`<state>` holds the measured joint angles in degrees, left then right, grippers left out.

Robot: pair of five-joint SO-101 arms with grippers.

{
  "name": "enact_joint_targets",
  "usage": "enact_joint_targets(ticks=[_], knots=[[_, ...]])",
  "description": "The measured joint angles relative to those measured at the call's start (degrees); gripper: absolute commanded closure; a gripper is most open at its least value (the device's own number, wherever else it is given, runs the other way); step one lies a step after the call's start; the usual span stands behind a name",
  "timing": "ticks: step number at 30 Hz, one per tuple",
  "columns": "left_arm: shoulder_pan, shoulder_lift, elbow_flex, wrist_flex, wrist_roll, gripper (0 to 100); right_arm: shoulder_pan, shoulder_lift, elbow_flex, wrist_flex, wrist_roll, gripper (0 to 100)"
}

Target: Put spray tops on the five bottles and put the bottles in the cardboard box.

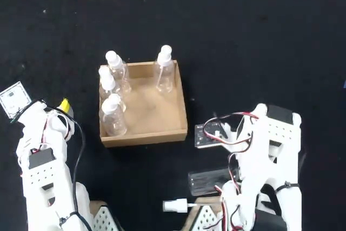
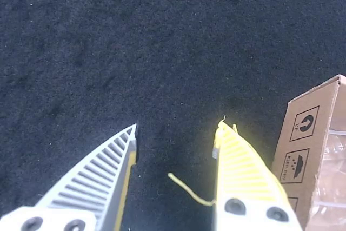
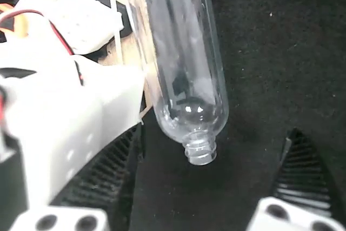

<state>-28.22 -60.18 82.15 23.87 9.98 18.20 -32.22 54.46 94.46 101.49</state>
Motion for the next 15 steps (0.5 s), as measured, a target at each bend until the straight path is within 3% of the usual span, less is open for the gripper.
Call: enact_joint_targets(ticks=[7, 15], knots=[[0.0, 0.0, 0.0, 0.0, 0.0, 79, -0.1, 0.0, 6.1, -8.4, -0.3, 64.2], [0.0, 0.0, 0.0, 0.0, 0.0, 79, -0.1, 0.0, 6.1, -17.0, -18.7, 64.1]])
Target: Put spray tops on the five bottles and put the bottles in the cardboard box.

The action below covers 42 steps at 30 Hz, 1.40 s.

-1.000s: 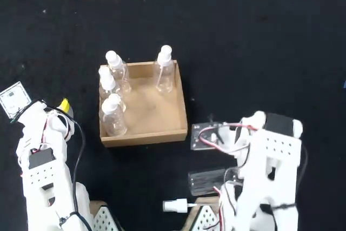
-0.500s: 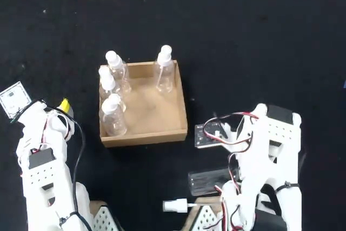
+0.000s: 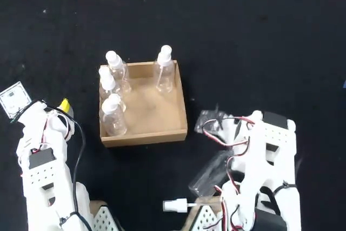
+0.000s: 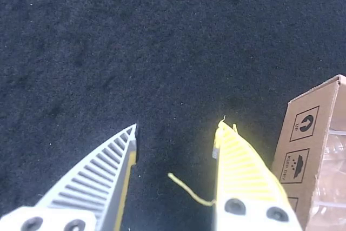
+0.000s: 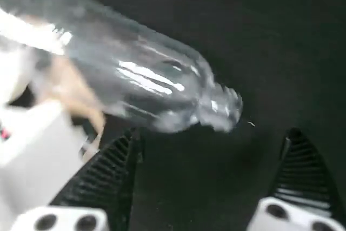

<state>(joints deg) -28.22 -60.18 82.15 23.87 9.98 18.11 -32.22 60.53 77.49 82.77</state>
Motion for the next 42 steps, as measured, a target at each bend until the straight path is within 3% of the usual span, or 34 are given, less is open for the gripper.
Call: enact_joint_targets(ticks=[5, 10, 13, 17, 25, 34, 42], knots=[[0.0, 0.0, 0.0, 0.0, 0.0, 79, 0.0, 0.1, -3.8, -4.8, -15.6, 64.1], [0.0, 0.0, 0.0, 0.0, 0.0, 79, 0.0, 0.1, -11.7, -3.4, -32.4, 64.5], [0.0, 0.0, 0.0, 0.0, 0.0, 79, -0.6, 0.1, -14.9, 1.2, -35.0, 64.5], [0.0, 0.0, 0.0, 0.0, 0.0, 79, -2.5, 0.1, -15.5, 6.9, -23.5, 64.5], [0.0, 0.0, 0.0, 0.0, 0.0, 79, -4.0, 0.1, -15.6, 17.8, 13.7, 64.5], [0.0, 0.0, 0.0, 0.0, 0.0, 79, -10.2, 0.1, -7.2, 10.6, 17.7, 64.2], [0.0, 0.0, 0.0, 0.0, 0.0, 79, -15.6, 0.1, -4.5, 6.6, 12.1, 64.5]])
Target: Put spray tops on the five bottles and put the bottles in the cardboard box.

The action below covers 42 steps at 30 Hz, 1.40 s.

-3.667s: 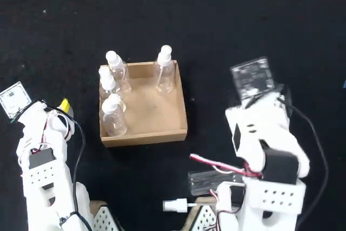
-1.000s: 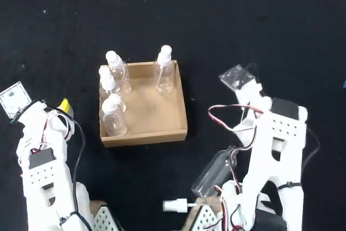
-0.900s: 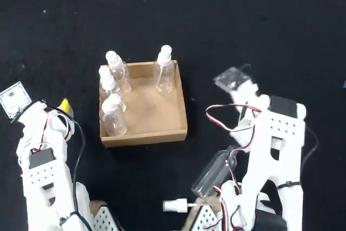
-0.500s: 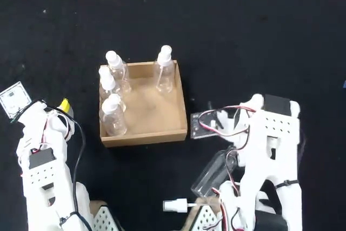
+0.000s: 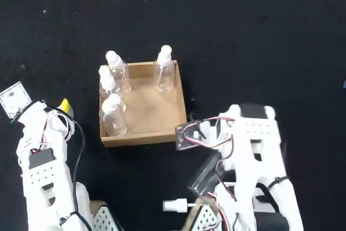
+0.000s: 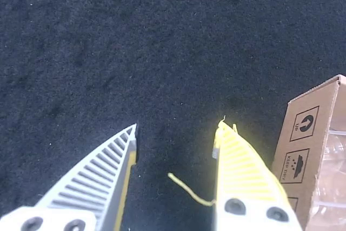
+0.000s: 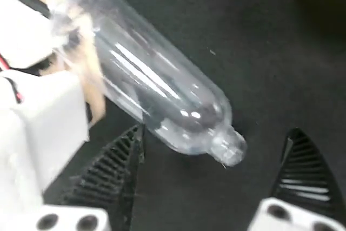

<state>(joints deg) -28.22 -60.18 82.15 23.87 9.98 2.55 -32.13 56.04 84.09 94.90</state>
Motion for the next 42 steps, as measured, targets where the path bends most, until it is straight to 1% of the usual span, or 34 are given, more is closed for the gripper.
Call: enact_joint_targets(ticks=[5, 9, 14, 19, 22, 25, 31, 33, 37, 40, 42], knots=[[0.0, 0.0, 0.0, 0.0, 0.0, 79, -3.6, 0.0, 4.8, -1.8, -0.1, 64.5], [0.0, 0.0, 0.0, 0.0, 0.0, 79, -4.2, 0.0, 6.2, -4.3, -0.1, 65.2], [0.0, 0.0, 0.0, 0.0, 0.0, 79, -4.3, 0.0, 6.9, -4.9, -0.2, 77.3], [0.0, 0.0, 0.0, 0.0, 0.0, 79, -4.0, 0.0, 6.9, -5.1, -0.2, 78.2], [0.0, 0.0, 0.0, 0.0, 0.0, 79, -0.6, 0.0, 6.8, -5.1, -0.2, 78.2], [0.0, 0.0, 0.0, 0.0, 0.0, 79, 4.7, 0.0, 6.0, -4.7, -0.2, 78.2], [0.0, 0.0, 0.0, 0.0, 0.0, 79, 17.5, 0.0, -1.6, -5.3, -0.2, 78.3], [0.0, 0.0, 0.0, 0.0, 0.0, 79, 21.9, 0.0, -3.3, -7.4, -1.0, 78.3], [0.0, 0.0, 0.0, 0.0, 0.0, 79, 28.0, 0.0, -4.0, -13.5, -6.8, 78.3], [0.0, 0.0, 0.0, 0.0, 0.0, 79, 29.5, 0.0, -4.0, -16.0, -12.4, 78.3], [0.0, 0.0, 0.0, 0.0, 0.0, 79, 29.5, 0.0, -4.0, -16.3, -17.7, 78.3]])
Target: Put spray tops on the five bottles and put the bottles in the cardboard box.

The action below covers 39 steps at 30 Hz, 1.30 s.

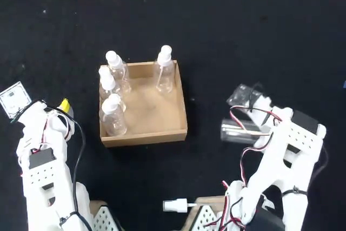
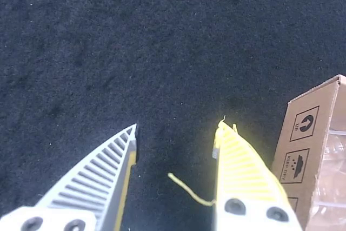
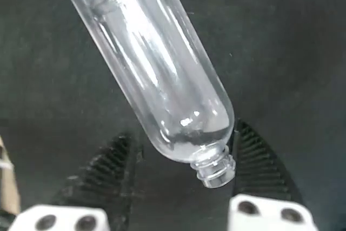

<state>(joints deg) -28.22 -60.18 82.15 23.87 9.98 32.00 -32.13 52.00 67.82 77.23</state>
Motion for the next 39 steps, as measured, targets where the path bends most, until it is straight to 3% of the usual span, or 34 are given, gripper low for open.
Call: enact_joint_targets(ticks=[3, 6, 10, 17, 23, 35, 39], knots=[[0.0, 0.0, 0.0, 0.0, 0.0, 79, 0.0, 0.0, 0.0, -0.1, -8.7, 76.3], [0.0, 0.0, 0.0, 0.0, 0.0, 79, 0.1, 0.0, 0.0, -0.1, -16.6, 66.8], [0.0, 0.0, 0.0, 0.0, 0.0, 79, 0.4, 0.0, 0.0, -0.1, -21.2, 58.8], [0.0, 0.0, 0.0, 0.0, 0.0, 79, 0.4, 0.0, -1.8, 2.0, -23.0, 61.0], [0.0, 0.0, 0.0, 0.0, 0.0, 79, -6.1, 0.7, -5.3, 9.1, -15.6, 61.0], [0.0, 0.0, 0.0, 0.0, 0.0, 79, -8.3, 24.4, -14.7, 9.1, -16.5, 61.3], [0.0, 0.0, 0.0, 0.0, 0.0, 79, -8.4, 28.0, -14.9, 6.4, -16.5, 71.2]])
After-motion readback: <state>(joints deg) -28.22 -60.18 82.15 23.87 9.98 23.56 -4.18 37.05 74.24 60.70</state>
